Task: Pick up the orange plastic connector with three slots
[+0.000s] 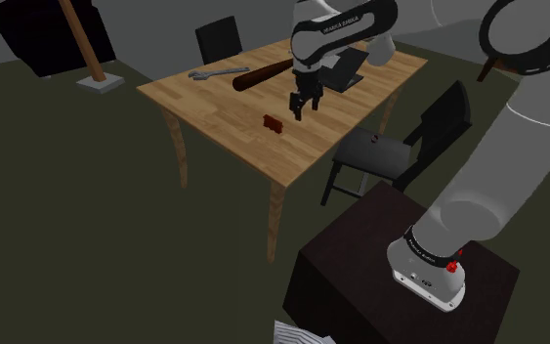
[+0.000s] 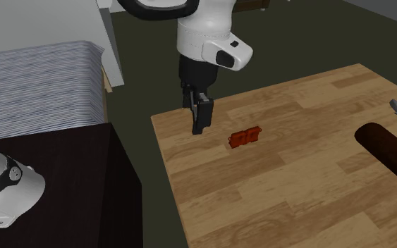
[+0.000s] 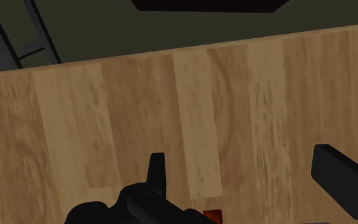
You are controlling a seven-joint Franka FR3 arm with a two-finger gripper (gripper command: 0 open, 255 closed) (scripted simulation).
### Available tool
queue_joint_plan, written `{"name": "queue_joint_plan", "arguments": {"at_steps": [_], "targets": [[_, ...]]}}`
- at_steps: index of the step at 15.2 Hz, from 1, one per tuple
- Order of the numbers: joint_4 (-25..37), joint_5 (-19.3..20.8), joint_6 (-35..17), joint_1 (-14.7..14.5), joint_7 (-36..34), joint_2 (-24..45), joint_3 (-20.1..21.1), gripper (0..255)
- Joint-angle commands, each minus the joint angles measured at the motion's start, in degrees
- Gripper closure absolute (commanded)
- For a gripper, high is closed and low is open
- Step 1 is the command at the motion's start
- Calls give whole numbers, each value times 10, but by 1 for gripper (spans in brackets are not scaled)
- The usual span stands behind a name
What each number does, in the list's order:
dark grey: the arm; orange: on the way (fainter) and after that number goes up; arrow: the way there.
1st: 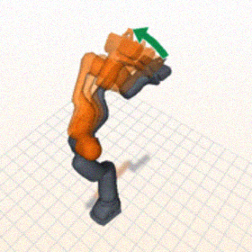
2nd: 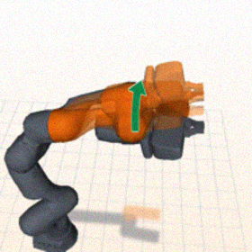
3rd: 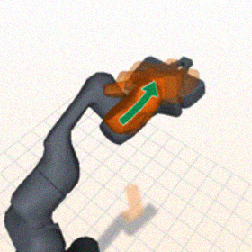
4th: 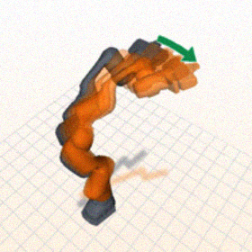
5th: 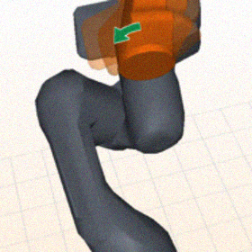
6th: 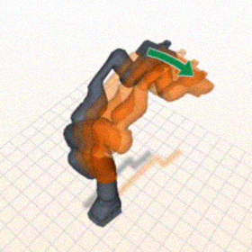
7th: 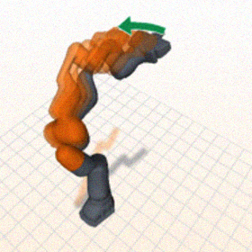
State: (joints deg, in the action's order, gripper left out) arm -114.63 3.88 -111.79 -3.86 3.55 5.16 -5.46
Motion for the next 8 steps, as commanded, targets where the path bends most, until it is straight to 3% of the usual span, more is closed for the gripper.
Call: {"name": "queue_joint_plan", "arguments": {"at_steps": [1,8], "targets": [[35,-1,-12,0,5,45,1,0],[195,-3,-16,1,21,204,7,0]]}}
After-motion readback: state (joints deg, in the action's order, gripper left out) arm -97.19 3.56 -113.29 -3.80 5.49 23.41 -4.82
